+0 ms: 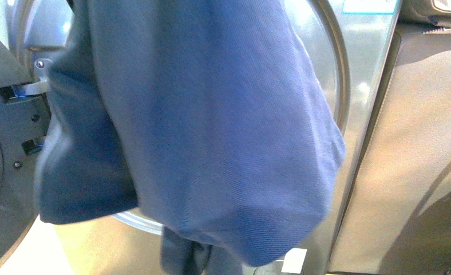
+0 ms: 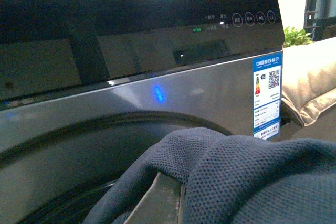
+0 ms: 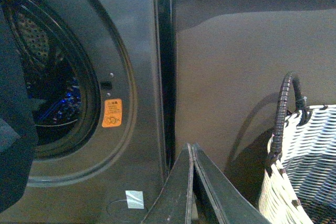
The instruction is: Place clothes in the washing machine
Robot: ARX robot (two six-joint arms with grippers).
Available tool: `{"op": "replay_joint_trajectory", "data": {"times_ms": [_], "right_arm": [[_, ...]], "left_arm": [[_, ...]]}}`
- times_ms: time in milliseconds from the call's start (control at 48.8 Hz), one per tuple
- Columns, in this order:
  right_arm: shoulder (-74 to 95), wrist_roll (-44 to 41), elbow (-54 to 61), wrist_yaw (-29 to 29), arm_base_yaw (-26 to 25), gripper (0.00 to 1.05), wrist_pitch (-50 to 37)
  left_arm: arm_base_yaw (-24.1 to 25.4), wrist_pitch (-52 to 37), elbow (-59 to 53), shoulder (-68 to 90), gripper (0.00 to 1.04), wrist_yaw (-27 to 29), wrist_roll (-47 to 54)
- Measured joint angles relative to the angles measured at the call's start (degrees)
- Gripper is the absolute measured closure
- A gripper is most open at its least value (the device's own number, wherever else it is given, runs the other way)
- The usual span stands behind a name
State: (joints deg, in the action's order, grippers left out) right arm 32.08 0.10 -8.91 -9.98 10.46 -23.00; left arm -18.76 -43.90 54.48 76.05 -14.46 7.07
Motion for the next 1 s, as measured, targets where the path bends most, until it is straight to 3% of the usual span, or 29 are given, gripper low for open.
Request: {"op": "replay_joint_trajectory", "data": {"times_ms": [266, 328, 430, 1004], "right_arm": [[-5.9, 0.0, 3.6, 3.7, -3.9, 1.02, 2.4], [-7.7, 0.0, 4.3, 8.9, -7.5, 1.02, 3.6], [-10.0, 0.0, 5.0, 9.6, -10.1, 1.02, 4.7], [-18.7, -0.1, 8.7, 9.9, -10.3, 1.02, 9.5]], "left_arm": [[-0.8, -3.1, -3.4, 2.2, 0.98, 1.0, -1.1], [-0.8, -3.8, -4.3, 3.0, 0.98, 1.2, -1.4], [-0.8, -4.6, -5.0, 4.0, 0.98, 1.5, -1.9], [-0.8, -12.6, -7.7, 11.6, 0.98, 6.1, -5.6]]}}
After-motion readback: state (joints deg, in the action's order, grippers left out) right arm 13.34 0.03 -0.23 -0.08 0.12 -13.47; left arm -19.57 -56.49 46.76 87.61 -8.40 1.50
